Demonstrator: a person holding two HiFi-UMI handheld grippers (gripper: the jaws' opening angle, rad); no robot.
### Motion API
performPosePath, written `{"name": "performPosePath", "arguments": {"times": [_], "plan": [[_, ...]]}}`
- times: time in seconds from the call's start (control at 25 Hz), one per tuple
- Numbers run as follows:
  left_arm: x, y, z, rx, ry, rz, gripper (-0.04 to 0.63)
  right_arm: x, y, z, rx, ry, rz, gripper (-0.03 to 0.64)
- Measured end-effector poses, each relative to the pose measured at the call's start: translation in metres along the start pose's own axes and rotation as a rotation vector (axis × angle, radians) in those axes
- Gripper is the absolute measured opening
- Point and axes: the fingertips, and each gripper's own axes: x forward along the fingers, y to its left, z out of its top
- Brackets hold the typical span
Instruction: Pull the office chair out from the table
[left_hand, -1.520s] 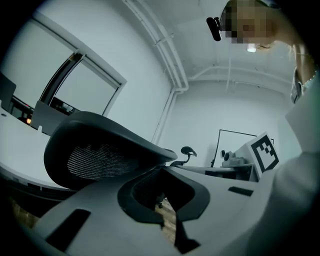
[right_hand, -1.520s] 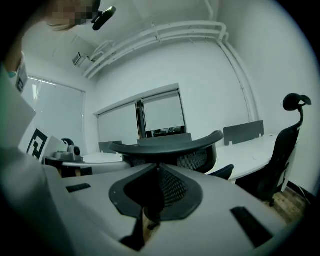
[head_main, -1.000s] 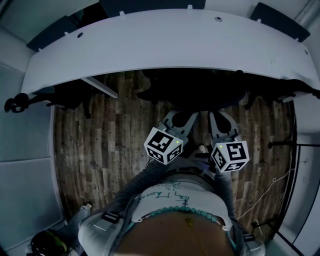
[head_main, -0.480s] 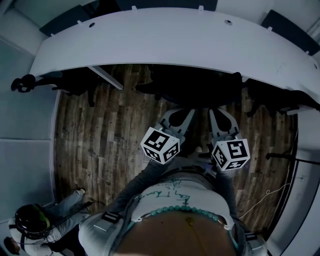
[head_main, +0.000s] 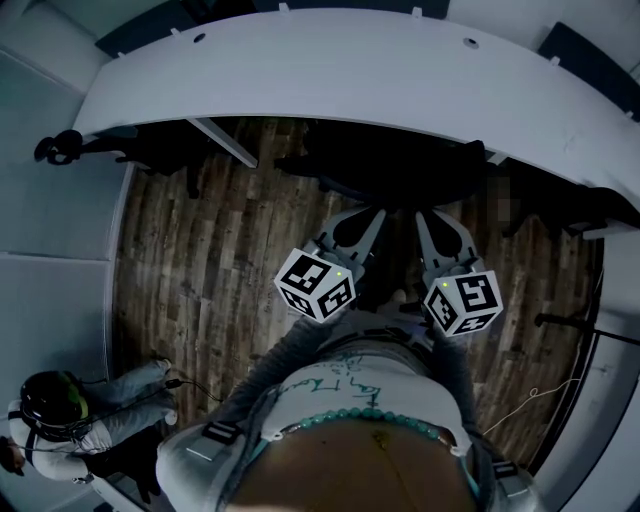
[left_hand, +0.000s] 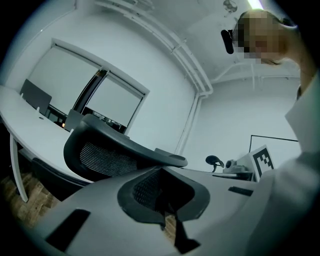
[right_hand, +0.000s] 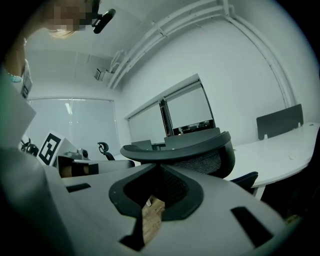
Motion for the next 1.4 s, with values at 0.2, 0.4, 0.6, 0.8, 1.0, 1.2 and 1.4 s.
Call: {"name": "performPosePath", "arguments": {"times": [0.2, 0.4, 0.6, 0.8, 1.0, 1.2, 1.4], "plan": [[-0.004, 0.000, 0.001, -0.017, -0.009, 0.002, 0.012, 0.000, 0.005, 0.001, 0.019, 0.000, 0.035, 0.026], [-0.003, -0.006, 0.001, -0.029, -0.022, -0.026, 0.012, -0.004, 0.005, 0.001, 0.066, -0.020, 0.050, 0.028], [-0.003, -0.006, 0.003, -0.062, -0.036, -0.035, 0.014, -0.005, 0.004, 0.004, 0.087, -0.027, 0.070, 0.028], [-0.002, -0.006, 0.003, -0.089, -0.047, -0.049, 0.026, -0.005, 0.003, 0.005, 0.162, -0.042, 0.097, 0.065], [-0.005, -0.002, 0.003, -0.177, -0.067, -0.046, 0.119, -0.005, 0.011, 0.006, 0.261, -0.050, 0.135, 0.141], [-0.007, 0.004, 0.008, -0.225, -0.116, -0.029, 0.155, -0.006, -0.004, 0.008, 0.406, -0.095, 0.100, 0.221], [-0.003, 0.004, 0.013, -0.266, -0.149, -0.030, 0.191, -0.003, -0.014, 0.022, 0.476, -0.151, 0.095, 0.259]]}}
